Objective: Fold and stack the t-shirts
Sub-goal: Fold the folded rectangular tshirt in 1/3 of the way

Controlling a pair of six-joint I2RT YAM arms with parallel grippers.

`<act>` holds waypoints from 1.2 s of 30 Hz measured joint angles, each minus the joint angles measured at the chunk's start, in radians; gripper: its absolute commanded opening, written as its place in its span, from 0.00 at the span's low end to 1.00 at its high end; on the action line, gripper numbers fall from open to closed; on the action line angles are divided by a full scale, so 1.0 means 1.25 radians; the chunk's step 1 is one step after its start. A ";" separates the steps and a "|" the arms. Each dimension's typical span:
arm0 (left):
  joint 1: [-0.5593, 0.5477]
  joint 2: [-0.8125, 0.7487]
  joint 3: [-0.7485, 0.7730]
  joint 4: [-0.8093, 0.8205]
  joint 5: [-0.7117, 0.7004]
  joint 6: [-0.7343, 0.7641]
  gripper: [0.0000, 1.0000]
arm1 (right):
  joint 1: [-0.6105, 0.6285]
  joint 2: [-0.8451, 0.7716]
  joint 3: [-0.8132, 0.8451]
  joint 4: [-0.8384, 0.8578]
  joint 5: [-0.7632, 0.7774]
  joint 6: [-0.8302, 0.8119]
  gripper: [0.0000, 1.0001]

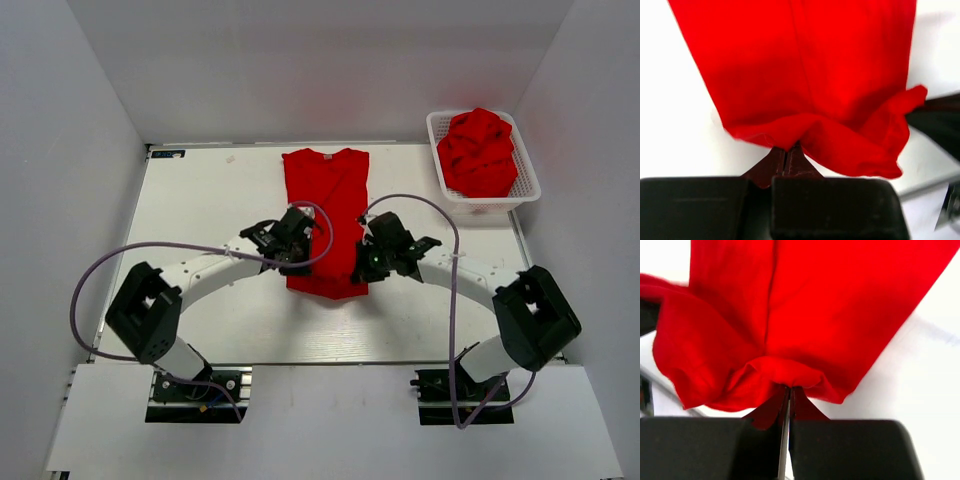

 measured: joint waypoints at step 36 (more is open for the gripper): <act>0.283 0.368 0.413 0.061 0.067 0.146 0.00 | -0.177 0.386 0.503 -0.034 0.094 -0.086 0.00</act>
